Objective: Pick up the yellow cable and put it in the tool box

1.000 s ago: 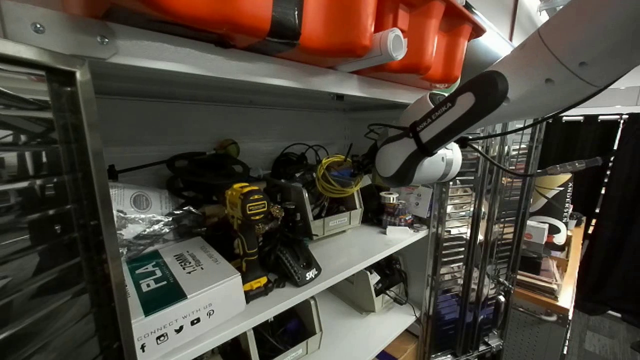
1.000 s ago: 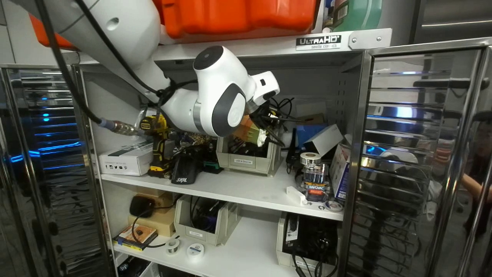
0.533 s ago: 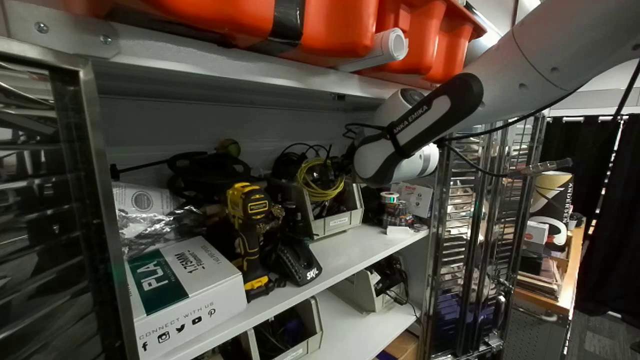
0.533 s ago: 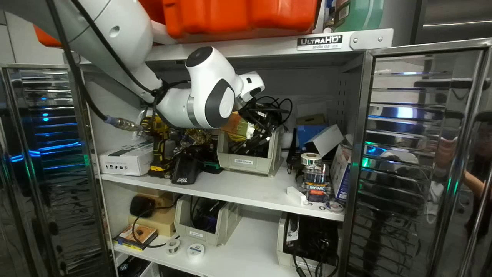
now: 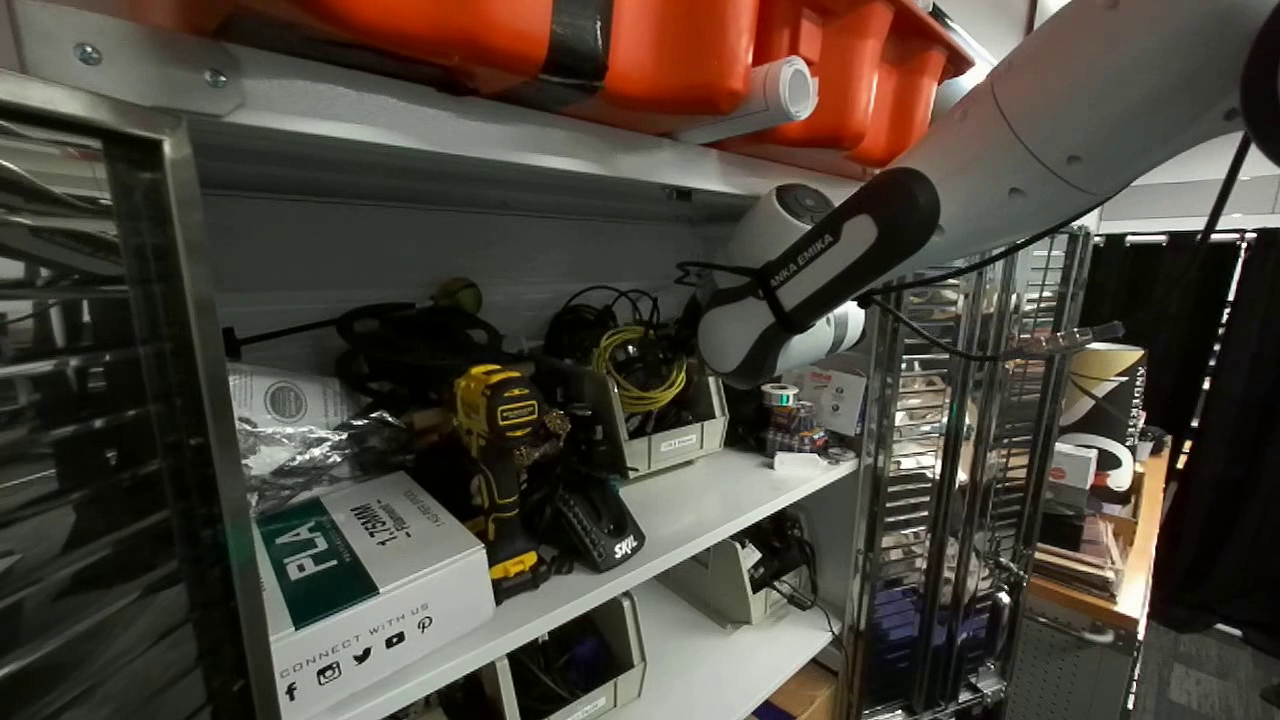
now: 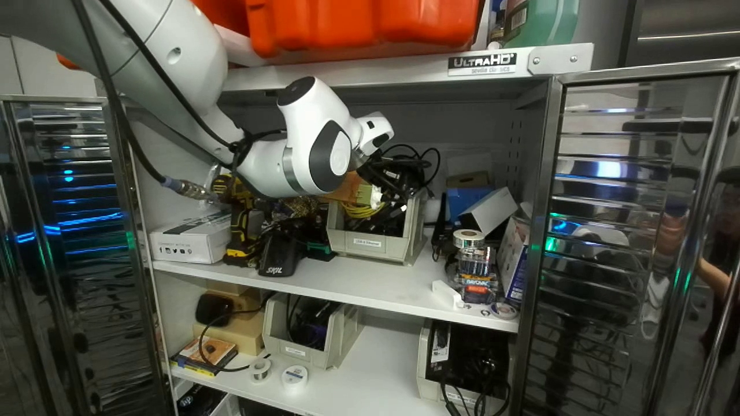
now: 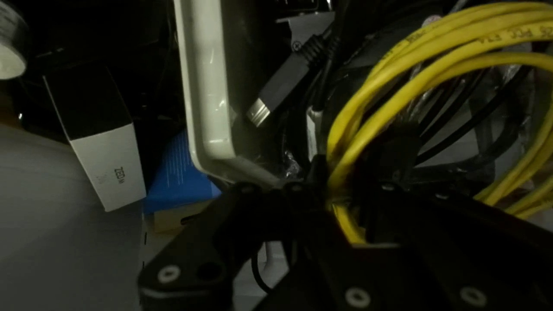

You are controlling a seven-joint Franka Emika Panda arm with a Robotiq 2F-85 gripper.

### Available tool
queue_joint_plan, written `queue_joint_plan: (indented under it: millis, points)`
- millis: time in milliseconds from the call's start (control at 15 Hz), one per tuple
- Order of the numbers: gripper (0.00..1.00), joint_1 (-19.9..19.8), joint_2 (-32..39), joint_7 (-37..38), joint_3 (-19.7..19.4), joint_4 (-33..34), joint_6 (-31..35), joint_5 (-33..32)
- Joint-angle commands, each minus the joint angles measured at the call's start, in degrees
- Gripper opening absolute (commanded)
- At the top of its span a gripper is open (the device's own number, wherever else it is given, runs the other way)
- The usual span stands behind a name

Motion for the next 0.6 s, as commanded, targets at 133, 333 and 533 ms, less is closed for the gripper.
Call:
queue_joint_plan:
  millis: [133,333,533]
  points:
    - [0.58,5.1,1.76,2.43,-6.14,2.67,-5.05,-3.13]
    - [0.81,7.58,-0.04,3.11,-9.23,-0.15,-4.92,-4.55]
    - [0.99,10.55,-2.37,3.75,-12.57,-3.91,-3.26,-6.04]
